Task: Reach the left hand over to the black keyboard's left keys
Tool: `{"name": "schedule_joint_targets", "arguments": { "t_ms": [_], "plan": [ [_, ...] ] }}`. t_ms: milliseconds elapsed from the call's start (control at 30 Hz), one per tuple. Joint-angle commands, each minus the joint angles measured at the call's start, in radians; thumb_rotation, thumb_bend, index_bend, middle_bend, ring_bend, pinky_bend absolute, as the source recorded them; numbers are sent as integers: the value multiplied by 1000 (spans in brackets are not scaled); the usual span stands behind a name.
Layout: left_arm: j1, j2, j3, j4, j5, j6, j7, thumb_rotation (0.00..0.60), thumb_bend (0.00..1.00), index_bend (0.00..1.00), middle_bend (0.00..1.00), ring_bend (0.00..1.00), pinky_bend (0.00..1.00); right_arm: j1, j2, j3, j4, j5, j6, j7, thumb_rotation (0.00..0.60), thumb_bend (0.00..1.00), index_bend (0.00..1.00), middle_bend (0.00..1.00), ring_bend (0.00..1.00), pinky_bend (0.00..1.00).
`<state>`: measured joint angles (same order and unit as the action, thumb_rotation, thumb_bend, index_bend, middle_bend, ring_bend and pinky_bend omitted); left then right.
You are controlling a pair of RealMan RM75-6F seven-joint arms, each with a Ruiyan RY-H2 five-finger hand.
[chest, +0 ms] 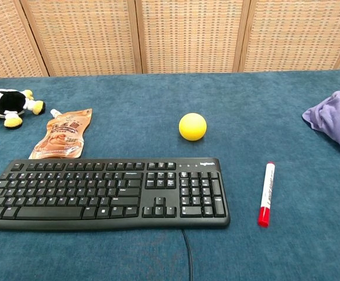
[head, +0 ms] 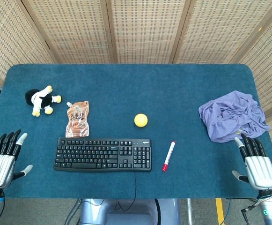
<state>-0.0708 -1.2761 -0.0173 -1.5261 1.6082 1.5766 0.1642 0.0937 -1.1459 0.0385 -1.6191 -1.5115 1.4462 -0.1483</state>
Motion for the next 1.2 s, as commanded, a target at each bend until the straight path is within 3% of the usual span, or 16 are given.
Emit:
{"name": "schedule_joint_targets", "arguments": {
  "t_ms": [33,300,467,500,633,767,967,1200],
  "plan": [
    [0,0,0,1,-1,-1,-1,600,99,0,0,0,0,1,-1,0,0,0,-1,-2,600,0,0,0,0,0],
    [3,-1,5,-3,7,5,10,600,106,0,0,0,0,2,-2,-1,3,0,-6,0,600,0,0,0,0,0],
    [3,-18,5,-4,18,14,36,600,217,0,14,31,32,4,-1,-1,3,4,-11,6,600,0,0,0,0,0],
    [3,-21,4,-4,21,15,40,600,241,0,43,68,61,4,-1,0,3,5,-11,7,600,0,0,0,0,0],
    [2,-43,5,-5,29,20,61,600,406,0,346,345,246,4,1,2,2,10,-12,13,600,0,0,0,0,0],
    [-2,-33,20,-36,27,-9,82,600,588,0,517,495,329,5,2,1,1,10,-16,16,600,0,0,0,0,0],
    [-24,43,66,-149,16,-114,115,600,781,0,597,576,376,9,-2,-1,2,12,-25,11,600,0,0,0,0,0],
    [-81,183,113,-338,-54,-301,215,600,833,0,603,580,383,12,-3,0,0,15,-31,5,600,0,0,0,0,0]
  ]
}}
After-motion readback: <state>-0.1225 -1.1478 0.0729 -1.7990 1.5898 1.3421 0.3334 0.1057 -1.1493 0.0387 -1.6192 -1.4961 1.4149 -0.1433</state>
